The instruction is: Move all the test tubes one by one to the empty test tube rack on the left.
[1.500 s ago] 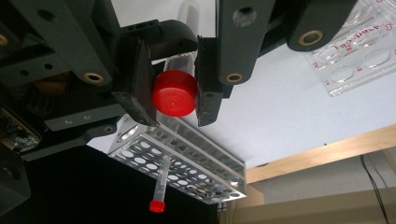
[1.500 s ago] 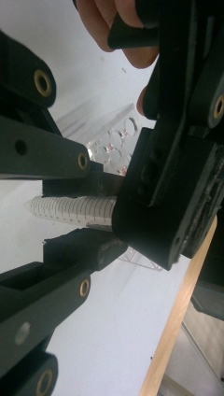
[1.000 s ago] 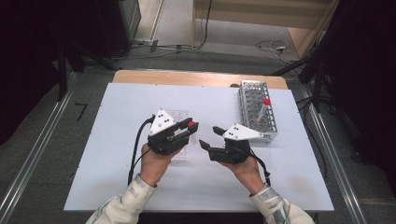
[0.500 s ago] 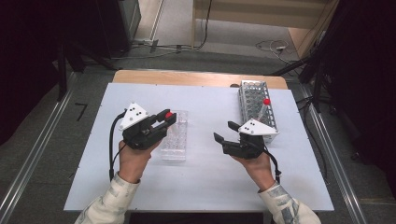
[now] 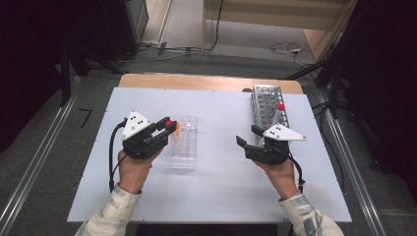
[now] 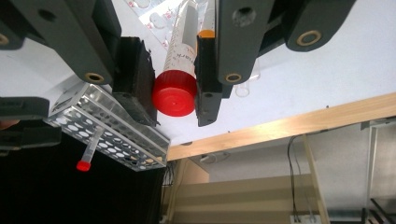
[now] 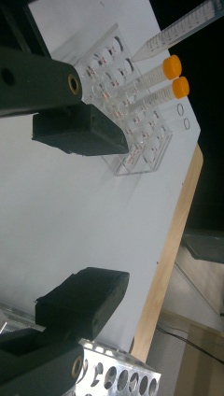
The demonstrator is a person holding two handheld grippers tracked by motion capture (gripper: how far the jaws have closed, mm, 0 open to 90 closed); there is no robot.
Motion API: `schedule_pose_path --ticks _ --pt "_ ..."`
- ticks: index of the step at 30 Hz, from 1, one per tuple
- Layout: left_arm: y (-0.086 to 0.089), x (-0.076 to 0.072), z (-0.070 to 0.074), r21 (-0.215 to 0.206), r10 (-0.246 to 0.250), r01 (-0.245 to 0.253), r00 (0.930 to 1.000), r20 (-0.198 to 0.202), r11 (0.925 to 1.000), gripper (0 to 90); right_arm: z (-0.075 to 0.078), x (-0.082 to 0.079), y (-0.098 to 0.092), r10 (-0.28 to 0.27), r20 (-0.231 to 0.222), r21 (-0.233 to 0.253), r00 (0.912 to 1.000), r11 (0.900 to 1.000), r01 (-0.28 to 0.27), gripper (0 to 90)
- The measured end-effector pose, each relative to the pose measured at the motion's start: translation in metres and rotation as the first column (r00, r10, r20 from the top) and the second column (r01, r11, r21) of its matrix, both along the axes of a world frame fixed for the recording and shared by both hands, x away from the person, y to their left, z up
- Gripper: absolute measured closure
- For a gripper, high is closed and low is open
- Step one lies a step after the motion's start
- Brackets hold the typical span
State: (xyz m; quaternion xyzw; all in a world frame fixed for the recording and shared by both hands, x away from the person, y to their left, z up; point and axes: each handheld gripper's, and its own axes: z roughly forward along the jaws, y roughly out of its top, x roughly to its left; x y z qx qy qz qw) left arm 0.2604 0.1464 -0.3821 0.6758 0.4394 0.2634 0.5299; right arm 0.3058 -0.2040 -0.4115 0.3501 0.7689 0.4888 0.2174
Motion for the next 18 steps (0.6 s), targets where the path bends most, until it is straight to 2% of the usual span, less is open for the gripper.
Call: schedule_pose_path --ticks 5,11,18 --pt "0.0 0.003 -0.009 0.014 0.022 -0.022 0.9997 -0.007 0.9996 69.6 0.002 0.0 -0.004 -0.01 0.006 0.007 0.9999 1.0 0.01 31.2" --pt "-0.004 0.005 -0.018 0.029 0.021 -0.02 0.9995 -0.024 0.9994 69.5 0.002 0.001 -0.005 -0.014 0.003 0.007 0.9999 1.0 0.014 31.2" --pt "-0.011 0.008 -0.039 0.08 0.043 -0.038 0.9972 -0.061 0.9961 69.3 0.001 0.002 -0.006 -0.022 0.002 0.001 0.9997 1.0 0.022 31.1"
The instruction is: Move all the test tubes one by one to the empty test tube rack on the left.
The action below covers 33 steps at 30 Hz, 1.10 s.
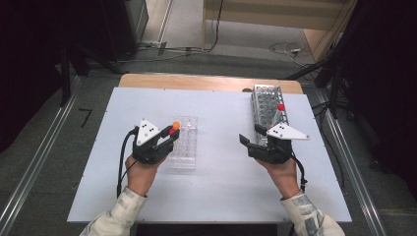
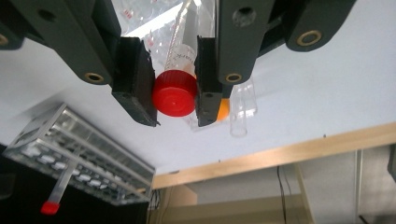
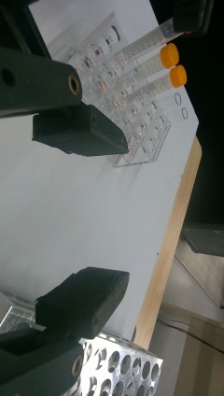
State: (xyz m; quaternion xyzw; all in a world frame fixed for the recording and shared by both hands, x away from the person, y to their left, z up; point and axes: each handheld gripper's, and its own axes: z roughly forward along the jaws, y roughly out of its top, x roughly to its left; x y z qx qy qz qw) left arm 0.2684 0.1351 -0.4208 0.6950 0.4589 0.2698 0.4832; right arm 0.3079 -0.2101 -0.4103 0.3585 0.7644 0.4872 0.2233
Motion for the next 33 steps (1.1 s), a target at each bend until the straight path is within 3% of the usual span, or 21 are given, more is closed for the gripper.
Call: schedule_pose_path --ticks 10,19,27,33 --pt "-0.001 -0.001 -0.002 -0.002 0.016 -0.016 0.9999 -0.006 0.9999 62.5 0.0 0.002 -0.004 -0.016 0.005 -0.007 0.9999 1.0 0.017 31.4" --pt "0.0 -0.003 0.002 -0.025 0.072 -0.071 0.9968 0.035 0.9971 40.7 0.007 0.012 -0.027 -0.101 0.02 -0.003 0.9946 0.995 0.101 31.4" --pt "0.001 -0.004 0.002 -0.032 0.084 -0.082 0.9952 0.05 0.9961 40.0 0.004 0.031 -0.06 -0.236 0.031 -0.015 0.9712 0.971 0.237 32.3" --pt "-0.002 -0.003 0.001 -0.029 0.082 -0.08 0.9955 0.049 0.9963 38.6 -0.005 0.05 -0.071 -0.293 0.035 -0.012 0.9555 0.956 0.294 36.4"
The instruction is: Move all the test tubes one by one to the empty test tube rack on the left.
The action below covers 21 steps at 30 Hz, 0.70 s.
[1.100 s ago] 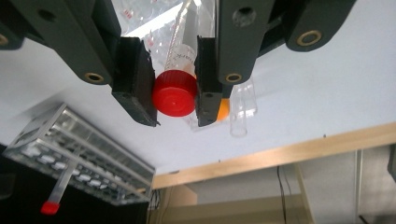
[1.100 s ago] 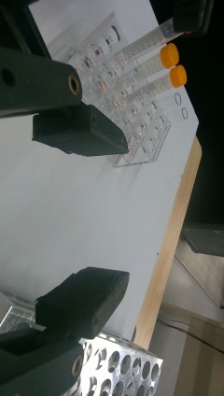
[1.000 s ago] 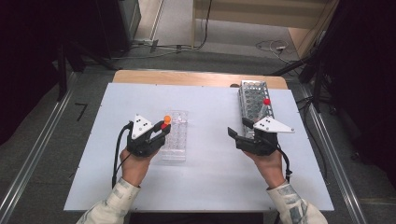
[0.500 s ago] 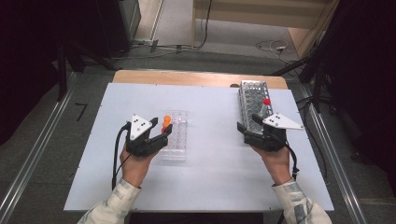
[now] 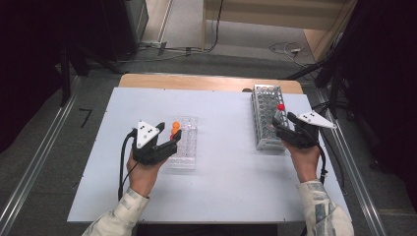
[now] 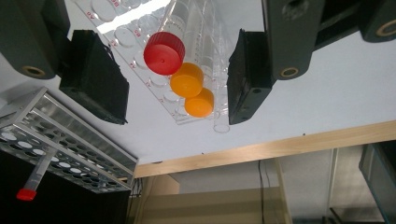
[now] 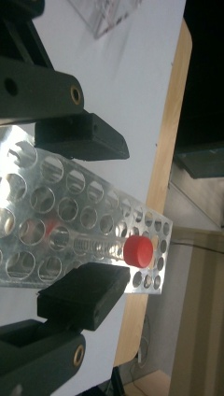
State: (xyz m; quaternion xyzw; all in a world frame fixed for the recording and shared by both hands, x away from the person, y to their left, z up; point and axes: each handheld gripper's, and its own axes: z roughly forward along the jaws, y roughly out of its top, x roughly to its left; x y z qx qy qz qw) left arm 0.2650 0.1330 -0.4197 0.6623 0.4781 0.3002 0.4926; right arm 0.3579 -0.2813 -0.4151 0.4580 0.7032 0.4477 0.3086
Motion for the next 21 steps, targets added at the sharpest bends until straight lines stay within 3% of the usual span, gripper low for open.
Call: schedule_pose_path --ticks 10,21 --pt "-0.001 0.0 -0.001 -0.002 -0.004 0.004 1.0 0.0 1.0 38.0 -0.022 0.034 -0.001 -0.063 -0.028 -0.02 0.9976 0.998 0.062 46.7" --pt "-0.002 0.0 -0.001 -0.001 -0.008 0.008 1.0 -0.001 1.0 38.1 -0.033 0.046 0.001 -0.1 -0.06 -0.054 0.9932 0.994 0.096 64.5"
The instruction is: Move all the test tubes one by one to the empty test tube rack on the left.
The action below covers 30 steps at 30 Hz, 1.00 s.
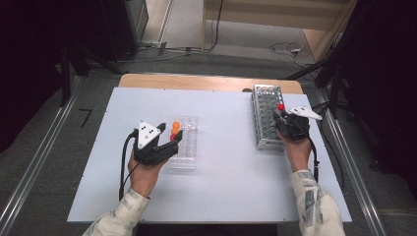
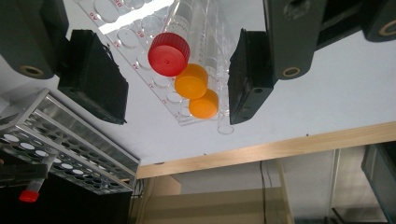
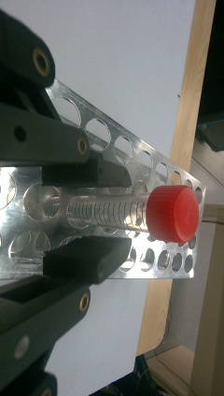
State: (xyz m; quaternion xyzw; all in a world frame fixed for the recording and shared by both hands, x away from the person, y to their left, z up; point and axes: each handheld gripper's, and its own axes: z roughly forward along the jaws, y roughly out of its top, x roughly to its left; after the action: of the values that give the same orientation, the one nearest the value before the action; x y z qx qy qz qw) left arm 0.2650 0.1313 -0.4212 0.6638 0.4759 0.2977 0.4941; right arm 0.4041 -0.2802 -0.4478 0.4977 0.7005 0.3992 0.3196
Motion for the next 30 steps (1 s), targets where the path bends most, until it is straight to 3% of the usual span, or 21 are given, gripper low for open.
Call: schedule_pose_path --ticks 3,7,12,20,27,30 --pt "0.0 0.0 0.0 0.002 0.001 -0.001 1.0 -0.001 1.0 38.1 0.0 0.001 0.0 0.004 -0.014 -0.01 0.9999 1.0 -0.004 70.7" --pt "0.0 0.0 -0.001 0.002 0.0 0.0 1.0 -0.004 1.0 37.9 0.002 0.0 0.0 0.005 -0.007 -0.007 1.0 1.0 -0.005 71.2" --pt "-0.001 0.001 -0.001 0.001 0.0 0.0 1.0 -0.008 1.0 33.7 0.019 -0.007 -0.002 0.007 0.053 0.019 0.9986 1.0 -0.008 71.2" --pt "-0.003 0.001 -0.001 0.003 -0.008 0.008 0.9998 -0.017 1.0 30.1 0.052 -0.026 -0.003 0.015 0.156 0.024 0.9877 1.0 -0.019 71.2" --pt "-0.004 -0.001 0.002 -0.001 -0.015 0.015 0.9998 -0.01 0.9999 30.2 0.059 -0.042 0.005 0.084 0.141 -0.001 0.9864 0.996 -0.085 71.2" --pt "-0.006 -0.002 0.003 -0.001 -0.021 0.021 0.9997 -0.008 0.9998 30.3 0.062 -0.049 0.01 0.118 0.14 0.014 0.9831 0.992 -0.122 71.2"
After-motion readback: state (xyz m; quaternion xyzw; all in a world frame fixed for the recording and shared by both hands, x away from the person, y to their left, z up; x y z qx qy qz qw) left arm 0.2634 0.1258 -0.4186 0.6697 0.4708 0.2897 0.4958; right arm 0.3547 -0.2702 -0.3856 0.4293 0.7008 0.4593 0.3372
